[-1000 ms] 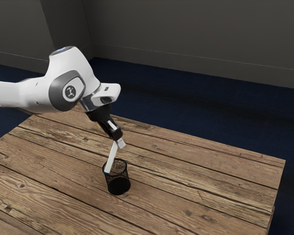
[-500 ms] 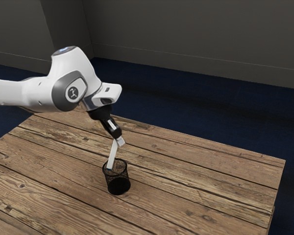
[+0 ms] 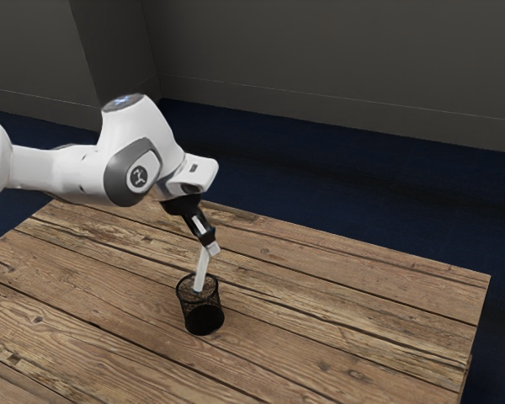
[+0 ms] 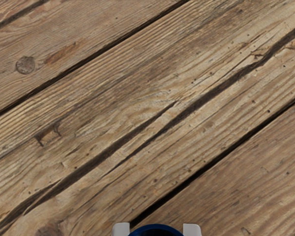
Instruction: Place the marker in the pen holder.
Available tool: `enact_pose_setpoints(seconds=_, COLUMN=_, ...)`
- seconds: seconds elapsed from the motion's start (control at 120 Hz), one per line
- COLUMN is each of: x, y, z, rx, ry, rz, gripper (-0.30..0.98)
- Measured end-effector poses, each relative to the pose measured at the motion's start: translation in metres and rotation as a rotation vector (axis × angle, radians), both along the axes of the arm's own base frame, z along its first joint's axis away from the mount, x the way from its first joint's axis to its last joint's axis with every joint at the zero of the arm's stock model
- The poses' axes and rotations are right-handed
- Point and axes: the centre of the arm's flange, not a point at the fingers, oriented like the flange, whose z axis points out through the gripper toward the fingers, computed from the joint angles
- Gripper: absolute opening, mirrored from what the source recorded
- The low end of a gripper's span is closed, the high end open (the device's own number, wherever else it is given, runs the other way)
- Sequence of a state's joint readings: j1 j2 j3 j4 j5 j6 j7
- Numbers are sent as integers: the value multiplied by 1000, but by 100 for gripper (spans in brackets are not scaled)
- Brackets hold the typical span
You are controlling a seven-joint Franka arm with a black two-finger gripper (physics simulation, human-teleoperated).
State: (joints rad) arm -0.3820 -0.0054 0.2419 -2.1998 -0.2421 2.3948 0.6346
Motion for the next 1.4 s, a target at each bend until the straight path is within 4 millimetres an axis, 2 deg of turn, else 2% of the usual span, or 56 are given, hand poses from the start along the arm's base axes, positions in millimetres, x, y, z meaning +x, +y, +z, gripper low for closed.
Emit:
enact_pose_setpoints(seconds=0.417, x=-25, y=-10, z=-23, rx=10, ry=11, rz=-59, gripper=-8)
enact_pose_setpoints(seconds=0.55, x=-31, y=-7, z=-30, rx=11, ry=31, rz=-63, gripper=-7)
enact_pose_setpoints(seconds=0.733, x=-34, y=3, z=-29, rx=-6, ry=59, rz=-71, gripper=29)
enact_pose_setpoints(seconds=0.825, x=-28, y=0, z=-14, rx=3, ry=34, rz=-102, gripper=42)
enact_pose_setpoints(seconds=0.925, x=-7, y=-8, z=22, rx=33, ry=-43, rz=-147, gripper=51)
enact_pose_setpoints(seconds=0.958, x=7, y=-10, z=39, rx=45, ry=-71, rz=-154, gripper=54)
enact_pose_setpoints(seconds=1.033, x=53, y=-12, z=85, rx=92, ry=-107, rz=-151, gripper=57)
enact_pose_setpoints(seconds=1.058, x=69, y=-4, z=98, rx=106, ry=-99, rz=-127, gripper=58)
enact_pose_setpoints(seconds=1.075, x=79, y=10, z=104, rx=114, ry=-87, rz=-97, gripper=59)
enact_pose_setpoints(seconds=1.133, x=96, y=90, z=119, rx=122, ry=-22, rz=59, gripper=61)
enact_pose_setpoints(seconds=1.167, x=95, y=117, z=122, rx=118, ry=20, rz=117, gripper=62)
enact_pose_setpoints(seconds=1.308, x=86, y=132, z=123, rx=107, ry=160, rz=201, gripper=64)
enact_pose_setpoints(seconds=1.4, x=81, y=133, z=122, rx=104, ry=218, rz=240, gripper=65)
